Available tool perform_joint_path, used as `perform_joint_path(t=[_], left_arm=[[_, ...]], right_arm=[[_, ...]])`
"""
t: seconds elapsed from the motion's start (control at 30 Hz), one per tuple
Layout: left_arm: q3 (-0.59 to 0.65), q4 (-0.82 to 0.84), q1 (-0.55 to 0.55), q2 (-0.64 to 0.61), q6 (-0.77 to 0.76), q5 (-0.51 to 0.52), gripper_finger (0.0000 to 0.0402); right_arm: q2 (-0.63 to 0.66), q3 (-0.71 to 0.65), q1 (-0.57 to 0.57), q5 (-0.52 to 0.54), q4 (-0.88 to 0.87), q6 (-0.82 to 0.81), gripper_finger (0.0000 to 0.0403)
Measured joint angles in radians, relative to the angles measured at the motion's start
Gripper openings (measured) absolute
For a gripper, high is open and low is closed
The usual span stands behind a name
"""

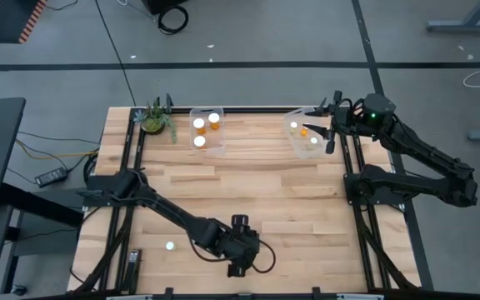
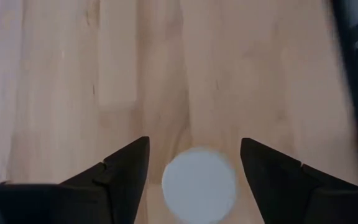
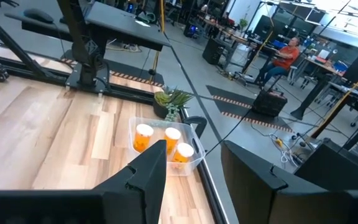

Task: Pick and place medicine bottles into bin by pill shape (circle, oval)
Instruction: Put the big pill bottle into the left transparent bin

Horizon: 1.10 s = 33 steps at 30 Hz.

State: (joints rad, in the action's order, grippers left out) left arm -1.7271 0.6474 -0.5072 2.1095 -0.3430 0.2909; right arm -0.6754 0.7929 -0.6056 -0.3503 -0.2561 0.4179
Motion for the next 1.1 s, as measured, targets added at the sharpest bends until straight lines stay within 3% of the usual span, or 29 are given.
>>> perform_joint_path(t=[0.57,0.93,1.1], left_arm=[[0.0,0.052,0.006,0.054,0.017,-0.034,0.0266],[0.0,0.061,0.006,0.054,0.024,-0.034,0.0221],[0.0,0.06,0.006,0.054,0.022,-0.034,0.022]], right_arm=[[0.0,0.0,0.0,-0.003,0.0,0.001,0.0161],[0.0,0.0,0.0,-0.003,-0.001,0.001,0.0161],[0.0,0.0,0.0,-0.003,-0.001,0.001,0.0161]])
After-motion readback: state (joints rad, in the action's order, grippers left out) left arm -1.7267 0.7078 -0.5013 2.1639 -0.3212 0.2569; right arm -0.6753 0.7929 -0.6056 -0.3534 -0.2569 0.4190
